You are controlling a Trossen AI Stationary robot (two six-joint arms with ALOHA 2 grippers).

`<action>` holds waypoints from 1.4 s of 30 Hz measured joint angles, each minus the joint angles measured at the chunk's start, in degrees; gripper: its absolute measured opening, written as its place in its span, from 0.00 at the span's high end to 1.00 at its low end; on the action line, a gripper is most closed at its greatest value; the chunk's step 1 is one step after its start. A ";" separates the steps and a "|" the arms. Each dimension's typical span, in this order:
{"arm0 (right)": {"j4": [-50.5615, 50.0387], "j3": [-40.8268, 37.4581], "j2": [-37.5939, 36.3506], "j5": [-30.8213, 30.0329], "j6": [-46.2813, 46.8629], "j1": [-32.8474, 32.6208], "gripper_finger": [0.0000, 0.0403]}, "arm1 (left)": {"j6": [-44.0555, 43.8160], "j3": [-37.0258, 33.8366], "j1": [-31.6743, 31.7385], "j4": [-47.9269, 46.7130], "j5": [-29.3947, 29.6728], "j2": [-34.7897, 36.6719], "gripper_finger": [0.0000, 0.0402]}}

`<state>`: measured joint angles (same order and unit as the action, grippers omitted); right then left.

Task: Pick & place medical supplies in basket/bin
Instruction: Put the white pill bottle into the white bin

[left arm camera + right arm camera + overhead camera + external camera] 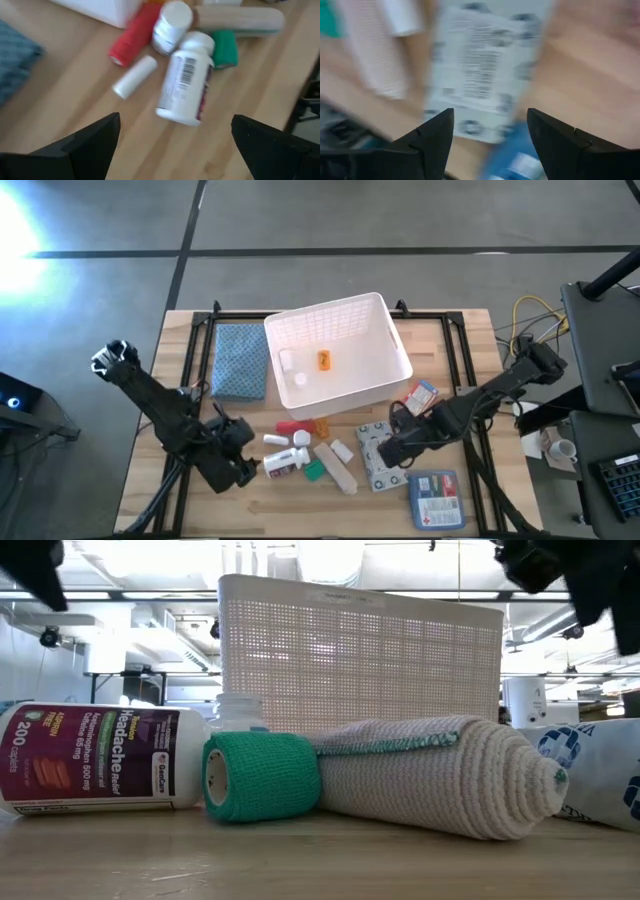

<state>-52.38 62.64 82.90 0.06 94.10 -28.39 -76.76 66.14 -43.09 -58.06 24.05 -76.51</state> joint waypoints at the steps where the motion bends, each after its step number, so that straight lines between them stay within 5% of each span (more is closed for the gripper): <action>1: 2.92 -1.46 -0.07 -0.31 0.17 0.12 0.40 | -0.29 -1.00 -0.31 1.93 -0.02 0.00 0.11; 8: 14.11 -7.41 0.52 -5.98 3.03 0.16 0.40 | -0.29 -5.06 -0.74 9.48 0.07 0.00 0.11; 15: 34.35 -7.30 2.21 -15.10 -4.46 0.16 0.40 | 5.30 -6.39 -0.77 10.16 0.01 0.00 0.11; 23: 28.77 4.09 13.49 -17.89 -25.00 0.31 0.41 | 8.72 -6.39 -0.77 11.58 0.01 0.00 0.11; 34: 9.38 22.08 31.21 -16.66 -24.66 1.97 0.42 | 8.55 -6.41 -0.77 11.63 -0.02 0.00 0.11; 42: 6.68 24.64 36.56 -10.56 -24.23 4.58 0.48 | 8.53 -6.54 -0.77 12.54 0.00 0.00 0.11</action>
<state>-45.70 87.29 119.46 -10.50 69.87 -23.81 -68.23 59.60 -43.86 -45.52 24.05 -76.51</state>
